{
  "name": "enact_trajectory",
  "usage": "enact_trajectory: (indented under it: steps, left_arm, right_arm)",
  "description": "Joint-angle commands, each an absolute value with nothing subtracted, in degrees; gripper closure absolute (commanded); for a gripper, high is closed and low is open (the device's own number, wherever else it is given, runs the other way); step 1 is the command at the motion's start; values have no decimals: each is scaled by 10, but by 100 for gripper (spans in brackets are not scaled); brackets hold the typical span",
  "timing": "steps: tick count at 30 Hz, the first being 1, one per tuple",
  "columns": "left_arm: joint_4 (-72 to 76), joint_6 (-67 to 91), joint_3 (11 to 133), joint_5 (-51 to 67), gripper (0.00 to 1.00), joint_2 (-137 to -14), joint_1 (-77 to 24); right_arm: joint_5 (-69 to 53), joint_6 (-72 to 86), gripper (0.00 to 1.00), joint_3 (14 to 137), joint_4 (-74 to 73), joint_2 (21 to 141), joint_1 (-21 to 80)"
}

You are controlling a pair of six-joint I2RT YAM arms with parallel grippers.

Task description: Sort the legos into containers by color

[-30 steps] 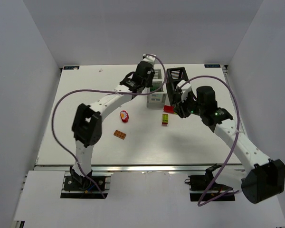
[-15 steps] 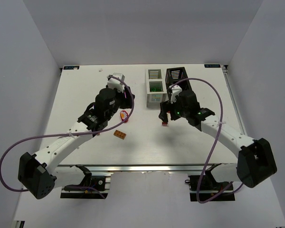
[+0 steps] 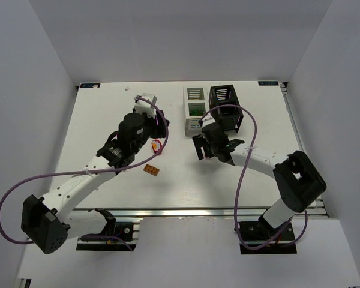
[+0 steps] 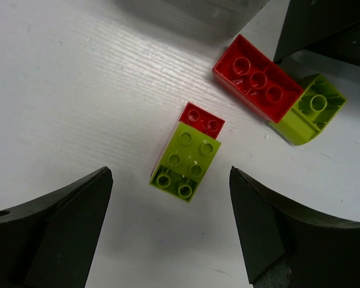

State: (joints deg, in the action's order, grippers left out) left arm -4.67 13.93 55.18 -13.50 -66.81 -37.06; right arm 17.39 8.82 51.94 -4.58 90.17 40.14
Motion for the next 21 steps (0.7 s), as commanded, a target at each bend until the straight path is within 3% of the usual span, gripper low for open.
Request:
enact_trajectory:
  steps: [1,9,13,21]
  left_arm:
    - [-37,133,549,-135,33,-637,-367]
    - [-32,132,546,-133,33,-634,-367]
    - [-33,133,548,-127,33,-635,-367]
    - [-32,135,546,-121,33,-633,-367]
  right_arm:
    - [222,98,17,554,-18,930,401]
    - [212,104,22,578,-33,973,400]
    - [214,98,33,573,-25,963,400]
    - [185,100,42,576,-36,969,390]
